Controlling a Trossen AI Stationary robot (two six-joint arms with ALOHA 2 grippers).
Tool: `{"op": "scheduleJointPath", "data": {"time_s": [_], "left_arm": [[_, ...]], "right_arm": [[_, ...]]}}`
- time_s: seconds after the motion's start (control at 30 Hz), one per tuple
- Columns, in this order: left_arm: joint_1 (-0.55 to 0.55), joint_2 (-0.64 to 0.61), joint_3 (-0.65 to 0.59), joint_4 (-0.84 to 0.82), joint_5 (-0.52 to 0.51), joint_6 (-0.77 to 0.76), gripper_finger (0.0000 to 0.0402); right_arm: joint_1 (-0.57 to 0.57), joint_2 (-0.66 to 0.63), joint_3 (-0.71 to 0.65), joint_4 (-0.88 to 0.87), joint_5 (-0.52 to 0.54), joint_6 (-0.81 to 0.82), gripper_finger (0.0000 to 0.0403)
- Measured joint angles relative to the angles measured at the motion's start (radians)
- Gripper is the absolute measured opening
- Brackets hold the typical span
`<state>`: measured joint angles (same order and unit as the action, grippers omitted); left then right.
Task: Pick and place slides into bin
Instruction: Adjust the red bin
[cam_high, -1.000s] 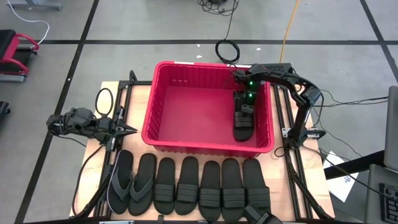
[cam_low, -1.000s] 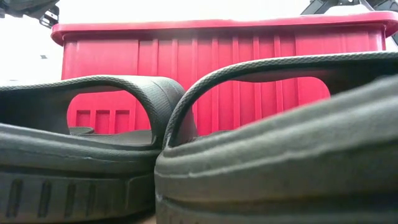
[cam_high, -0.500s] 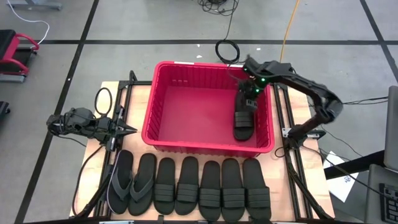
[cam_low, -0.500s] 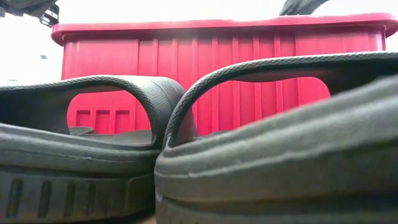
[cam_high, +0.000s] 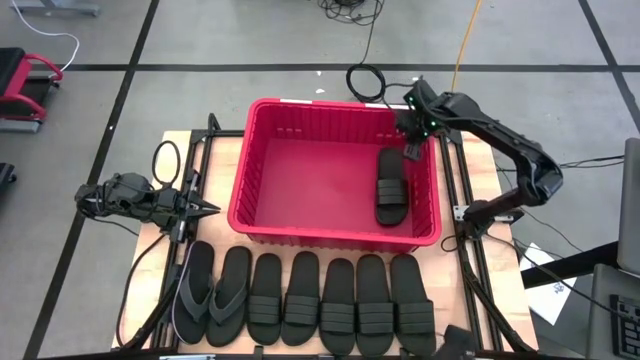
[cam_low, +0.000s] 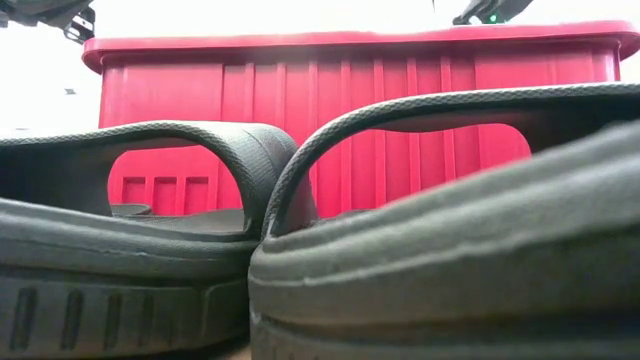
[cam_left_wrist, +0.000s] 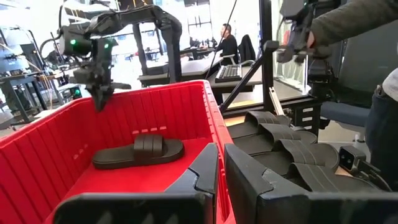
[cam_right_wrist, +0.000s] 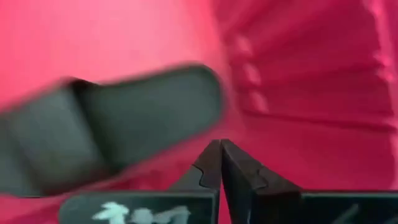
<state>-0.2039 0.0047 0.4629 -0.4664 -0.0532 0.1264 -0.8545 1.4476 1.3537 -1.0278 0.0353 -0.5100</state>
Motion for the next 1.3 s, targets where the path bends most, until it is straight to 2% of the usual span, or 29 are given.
{"op": "scheduleJointPath", "data": {"time_s": [0.07, 0.2, 0.4, 0.73, 0.93, 1.3], "left_arm": [[0.000, 0.000, 0.000, 0.000, 0.000, 0.000, 0.0031], [0.000, 0.000, 0.000, 0.000, 0.000, 0.000, 0.0031], [0.000, 0.000, 0.000, -0.001, 0.000, -0.004, 0.0031], [0.000, 0.000, 0.000, -0.006, -0.001, 0.000, 0.0031], [0.000, 0.000, 0.000, -0.010, -0.002, 0.000, 0.0031], [0.000, 0.000, 0.000, -0.010, -0.002, 0.000, 0.0031]], "right_arm": [[-0.016, 0.024, 0.000, 0.007, 0.064, -0.007, 0.0001], [-0.048, 0.039, 0.000, 0.038, 0.076, 0.001, 0.0000], [-0.074, 0.039, 0.000, 0.117, 0.194, -0.018, 0.0000], [-0.114, 0.061, 0.001, 0.162, 0.171, -0.073, 0.0000], [-0.118, 0.088, 0.002, 0.232, 0.218, -0.108, 0.0000], [-0.104, 0.061, 0.001, 0.181, 0.221, -0.108, 0.0000]]}}
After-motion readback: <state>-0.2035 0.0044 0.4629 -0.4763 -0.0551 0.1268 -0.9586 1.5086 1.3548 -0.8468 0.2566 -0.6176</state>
